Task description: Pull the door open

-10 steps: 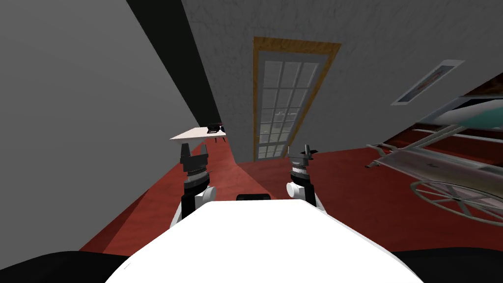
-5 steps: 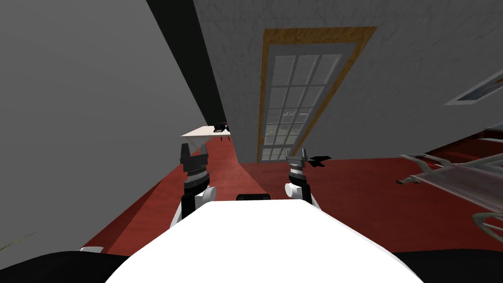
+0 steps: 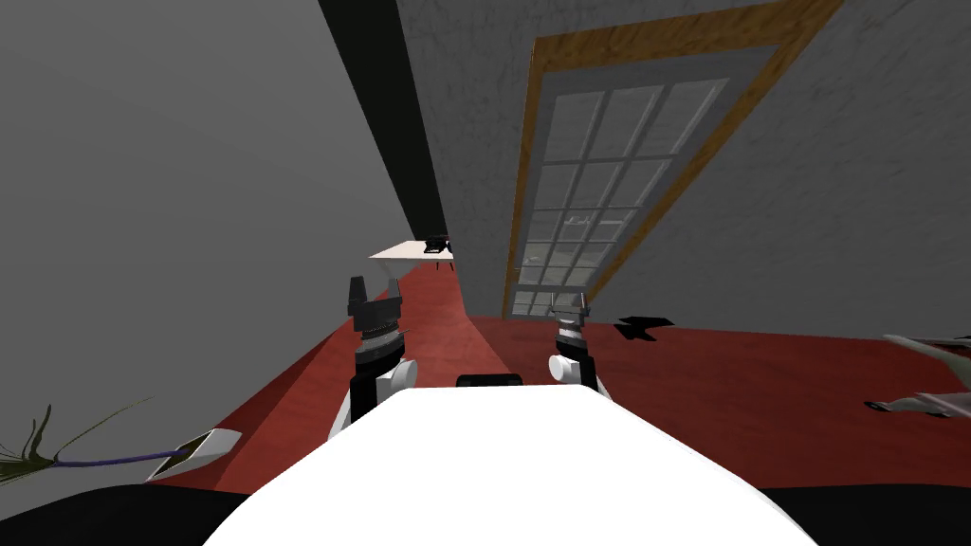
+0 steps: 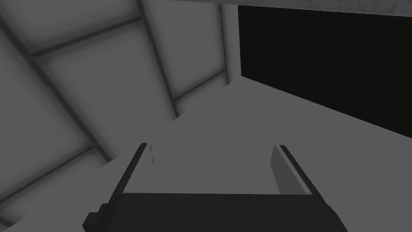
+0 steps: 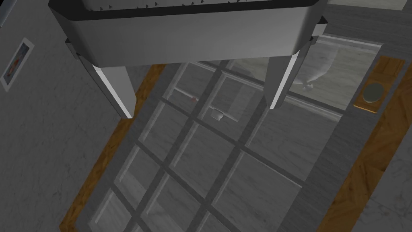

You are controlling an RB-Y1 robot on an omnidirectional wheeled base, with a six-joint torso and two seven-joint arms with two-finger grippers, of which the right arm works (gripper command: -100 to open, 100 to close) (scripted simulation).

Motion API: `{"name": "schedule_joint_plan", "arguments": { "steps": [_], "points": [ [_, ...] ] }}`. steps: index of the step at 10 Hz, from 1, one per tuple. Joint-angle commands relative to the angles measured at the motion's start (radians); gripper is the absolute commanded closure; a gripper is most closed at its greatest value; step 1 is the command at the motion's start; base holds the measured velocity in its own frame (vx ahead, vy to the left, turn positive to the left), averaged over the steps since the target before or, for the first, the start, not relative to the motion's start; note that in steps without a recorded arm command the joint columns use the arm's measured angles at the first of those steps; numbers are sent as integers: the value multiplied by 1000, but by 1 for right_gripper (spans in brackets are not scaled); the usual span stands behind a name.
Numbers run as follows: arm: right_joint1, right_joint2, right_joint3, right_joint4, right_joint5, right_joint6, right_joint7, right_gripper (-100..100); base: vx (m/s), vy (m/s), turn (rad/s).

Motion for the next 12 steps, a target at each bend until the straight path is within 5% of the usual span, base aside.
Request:
{"name": "schedule_joint_plan", "arguments": {
  "steps": [1, 12],
  "points": [
    [-7, 3, 7, 32, -8, -12, -11, -100, 59, -30, 27],
    [-68, -20, 27, 296, -173, -81, -183, -100, 72, -38, 164]
  ]
}}
